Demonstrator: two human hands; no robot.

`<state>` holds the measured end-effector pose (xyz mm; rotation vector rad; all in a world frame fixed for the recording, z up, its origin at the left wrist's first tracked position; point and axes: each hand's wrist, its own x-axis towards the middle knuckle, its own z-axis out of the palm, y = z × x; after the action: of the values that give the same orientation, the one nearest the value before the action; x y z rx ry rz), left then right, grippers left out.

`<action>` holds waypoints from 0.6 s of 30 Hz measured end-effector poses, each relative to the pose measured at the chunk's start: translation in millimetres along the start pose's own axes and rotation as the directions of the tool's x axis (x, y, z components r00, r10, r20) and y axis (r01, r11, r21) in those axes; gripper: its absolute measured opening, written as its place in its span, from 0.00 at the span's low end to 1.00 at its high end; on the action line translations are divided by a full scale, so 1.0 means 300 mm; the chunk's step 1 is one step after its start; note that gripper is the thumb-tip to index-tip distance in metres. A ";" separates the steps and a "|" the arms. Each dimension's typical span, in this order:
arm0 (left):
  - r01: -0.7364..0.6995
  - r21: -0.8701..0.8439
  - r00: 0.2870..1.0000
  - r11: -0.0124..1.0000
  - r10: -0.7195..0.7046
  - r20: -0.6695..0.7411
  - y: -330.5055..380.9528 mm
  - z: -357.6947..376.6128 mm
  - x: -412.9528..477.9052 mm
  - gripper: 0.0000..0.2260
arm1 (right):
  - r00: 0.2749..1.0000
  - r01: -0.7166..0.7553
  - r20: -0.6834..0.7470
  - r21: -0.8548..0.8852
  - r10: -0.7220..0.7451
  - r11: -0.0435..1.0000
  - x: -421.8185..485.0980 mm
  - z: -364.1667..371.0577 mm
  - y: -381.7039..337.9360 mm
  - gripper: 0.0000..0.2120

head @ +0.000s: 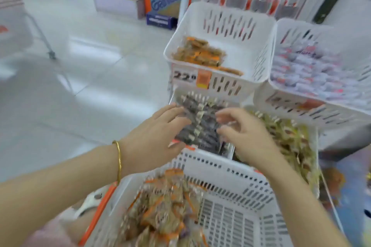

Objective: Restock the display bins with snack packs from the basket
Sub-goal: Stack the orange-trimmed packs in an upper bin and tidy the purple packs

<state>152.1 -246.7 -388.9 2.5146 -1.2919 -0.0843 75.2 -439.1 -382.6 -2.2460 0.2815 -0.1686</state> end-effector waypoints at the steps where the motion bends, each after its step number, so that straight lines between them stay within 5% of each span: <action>1: 0.032 -0.027 0.998 0.999 -0.030 0.058 -0.002 0.021 -0.067 0.22 | 0.994 -0.058 0.096 -0.028 0.060 0.998 -0.043 0.076 0.056 0.11; 4: 0.002 0.088 0.990 0.996 -0.014 0.138 0.012 0.076 -0.212 0.17 | 0.903 -0.280 0.298 -0.142 0.310 0.950 -0.116 0.307 0.254 0.12; 7: -0.020 0.227 0.954 0.974 -0.049 0.296 0.008 0.120 -0.282 0.20 | 0.830 -0.411 0.336 -0.171 0.445 0.895 -0.161 0.494 0.385 0.14; 9: 0.006 0.248 0.905 0.969 -0.111 0.411 -0.010 0.128 -0.271 0.21 | 0.811 -0.430 0.366 -0.158 0.457 0.889 -0.178 0.588 0.421 0.17; 15: -0.058 0.374 0.881 0.926 -0.129 0.454 -0.077 0.156 -0.216 0.20 | 0.810 -0.433 0.385 -0.118 0.443 0.894 -0.155 0.789 0.436 0.42; 18: -0.079 0.377 0.881 0.923 -0.112 0.459 -0.089 0.164 -0.216 0.20 | 0.842 -0.410 0.265 -0.253 0.470 0.876 -0.152 0.848 0.432 0.41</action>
<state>125.2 -192.5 -449.5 2.9656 -1.5996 -0.5313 67.4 -318.5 -645.3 -2.2792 0.6523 0.4874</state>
